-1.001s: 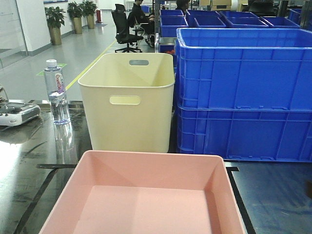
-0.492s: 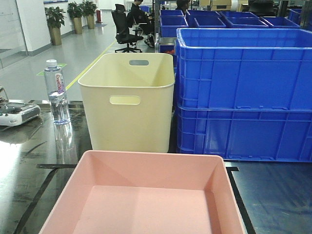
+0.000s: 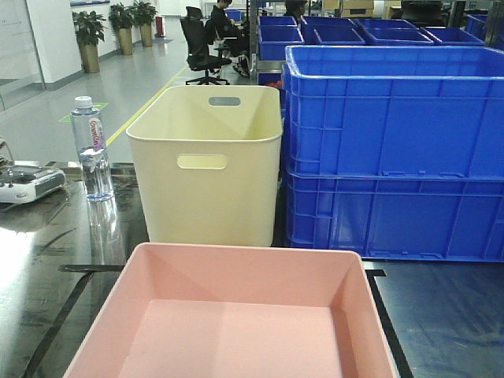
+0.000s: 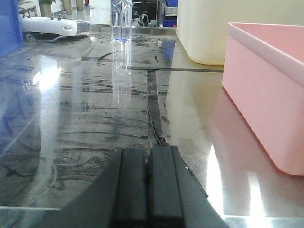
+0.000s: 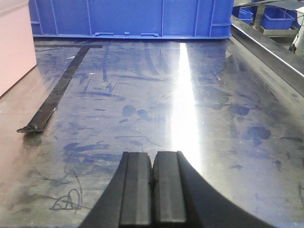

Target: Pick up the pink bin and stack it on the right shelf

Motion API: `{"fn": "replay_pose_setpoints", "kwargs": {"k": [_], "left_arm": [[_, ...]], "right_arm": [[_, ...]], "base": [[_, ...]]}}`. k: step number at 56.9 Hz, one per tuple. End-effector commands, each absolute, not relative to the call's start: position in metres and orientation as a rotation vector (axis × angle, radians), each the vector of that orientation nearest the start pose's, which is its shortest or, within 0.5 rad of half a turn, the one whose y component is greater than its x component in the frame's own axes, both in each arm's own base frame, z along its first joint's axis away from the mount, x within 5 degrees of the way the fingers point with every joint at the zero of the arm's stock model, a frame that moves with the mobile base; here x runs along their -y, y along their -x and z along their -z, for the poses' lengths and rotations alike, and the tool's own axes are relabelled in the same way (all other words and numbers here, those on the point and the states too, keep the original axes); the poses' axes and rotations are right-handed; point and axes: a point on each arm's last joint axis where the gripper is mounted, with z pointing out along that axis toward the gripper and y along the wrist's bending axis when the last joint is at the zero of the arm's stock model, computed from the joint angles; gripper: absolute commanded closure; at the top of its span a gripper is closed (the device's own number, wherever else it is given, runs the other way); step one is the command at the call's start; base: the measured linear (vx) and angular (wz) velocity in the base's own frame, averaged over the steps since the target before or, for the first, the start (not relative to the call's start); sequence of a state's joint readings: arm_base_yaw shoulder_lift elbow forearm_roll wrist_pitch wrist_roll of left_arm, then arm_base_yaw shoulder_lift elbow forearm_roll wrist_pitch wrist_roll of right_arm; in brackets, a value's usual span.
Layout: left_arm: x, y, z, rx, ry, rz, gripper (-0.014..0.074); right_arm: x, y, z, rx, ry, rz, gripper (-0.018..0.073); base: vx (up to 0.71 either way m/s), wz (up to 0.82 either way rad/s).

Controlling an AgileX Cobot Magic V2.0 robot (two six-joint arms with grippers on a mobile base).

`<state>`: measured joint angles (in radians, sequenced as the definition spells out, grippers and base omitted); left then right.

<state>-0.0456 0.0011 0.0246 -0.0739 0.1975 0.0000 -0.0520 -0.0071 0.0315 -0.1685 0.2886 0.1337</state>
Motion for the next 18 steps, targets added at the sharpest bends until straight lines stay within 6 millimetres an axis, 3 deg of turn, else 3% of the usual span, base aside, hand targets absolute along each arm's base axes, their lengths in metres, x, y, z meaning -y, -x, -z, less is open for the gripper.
{"fn": "replay_pose_setpoints", "kwargs": {"k": [1,18], "left_arm": [[0.0036,-0.0592,-0.1868,-1.668,0.025,0.107,0.0604],[0.0036,-0.0592,-0.1868,-1.668,0.025,0.107,0.0604]], "right_arm": [[0.0068,-0.0566,-0.1832,-1.731,-0.044,0.107,0.0571],[0.007,-0.0564,-0.1819,-1.745,-0.046,0.108,0.0571]], "base": [[0.0,0.0],[0.0,0.0]]}}
